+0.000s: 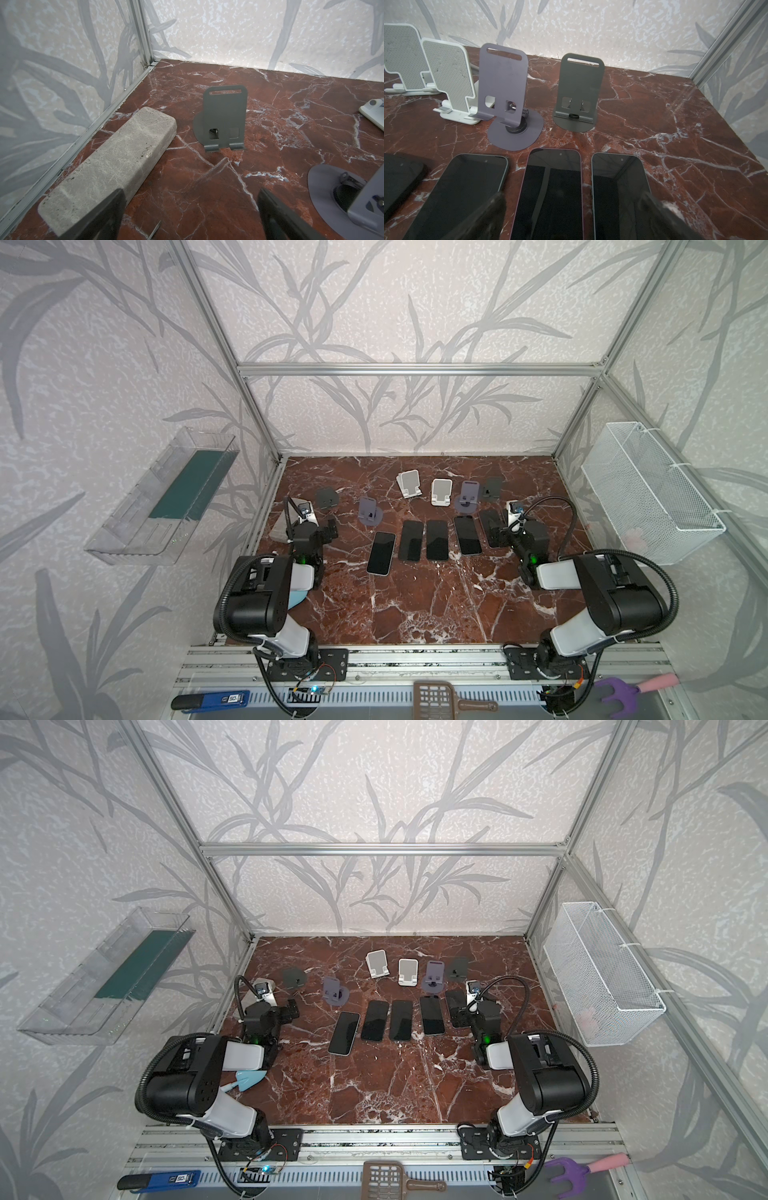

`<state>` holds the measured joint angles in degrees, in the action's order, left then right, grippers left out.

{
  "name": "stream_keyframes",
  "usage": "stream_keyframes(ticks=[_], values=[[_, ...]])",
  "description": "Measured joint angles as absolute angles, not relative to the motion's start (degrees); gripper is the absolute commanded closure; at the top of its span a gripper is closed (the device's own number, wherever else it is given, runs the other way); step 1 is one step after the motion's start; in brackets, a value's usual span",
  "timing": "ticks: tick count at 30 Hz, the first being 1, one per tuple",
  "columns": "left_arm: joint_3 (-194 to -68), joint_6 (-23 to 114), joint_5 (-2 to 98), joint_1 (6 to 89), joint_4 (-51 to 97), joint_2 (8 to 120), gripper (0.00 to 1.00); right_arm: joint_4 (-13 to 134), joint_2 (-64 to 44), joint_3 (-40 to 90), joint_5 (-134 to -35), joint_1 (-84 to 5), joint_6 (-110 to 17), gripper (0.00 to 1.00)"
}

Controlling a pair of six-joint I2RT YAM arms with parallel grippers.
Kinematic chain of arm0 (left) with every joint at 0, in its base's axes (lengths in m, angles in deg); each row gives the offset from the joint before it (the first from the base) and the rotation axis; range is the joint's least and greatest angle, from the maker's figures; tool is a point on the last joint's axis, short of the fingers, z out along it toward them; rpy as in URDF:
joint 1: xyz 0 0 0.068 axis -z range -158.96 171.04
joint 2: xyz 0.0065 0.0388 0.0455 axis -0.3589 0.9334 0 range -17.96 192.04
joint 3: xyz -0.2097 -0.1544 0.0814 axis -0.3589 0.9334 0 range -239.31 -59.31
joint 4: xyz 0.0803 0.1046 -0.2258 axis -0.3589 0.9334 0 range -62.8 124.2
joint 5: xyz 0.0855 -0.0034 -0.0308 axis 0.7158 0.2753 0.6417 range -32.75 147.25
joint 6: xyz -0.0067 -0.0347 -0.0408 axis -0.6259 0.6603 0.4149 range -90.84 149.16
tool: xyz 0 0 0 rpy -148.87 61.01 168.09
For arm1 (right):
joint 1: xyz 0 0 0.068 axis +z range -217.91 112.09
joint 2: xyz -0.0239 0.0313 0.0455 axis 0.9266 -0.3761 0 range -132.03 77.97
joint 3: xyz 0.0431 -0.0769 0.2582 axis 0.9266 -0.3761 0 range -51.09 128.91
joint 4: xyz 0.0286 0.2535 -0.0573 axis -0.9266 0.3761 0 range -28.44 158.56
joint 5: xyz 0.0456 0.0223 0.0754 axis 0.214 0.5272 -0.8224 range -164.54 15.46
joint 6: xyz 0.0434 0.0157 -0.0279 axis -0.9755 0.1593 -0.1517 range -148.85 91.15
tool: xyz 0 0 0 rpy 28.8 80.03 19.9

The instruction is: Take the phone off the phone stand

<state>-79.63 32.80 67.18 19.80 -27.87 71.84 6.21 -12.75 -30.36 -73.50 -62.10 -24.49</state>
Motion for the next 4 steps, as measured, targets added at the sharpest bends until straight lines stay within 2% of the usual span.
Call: stream_keyframes(ticks=[4], values=[[-79.63, 32.80, 67.18, 19.80, -27.85, 71.84, 0.01, 6.21, -12.75, -30.36, -73.78, -62.10, -24.38, 0.01]])
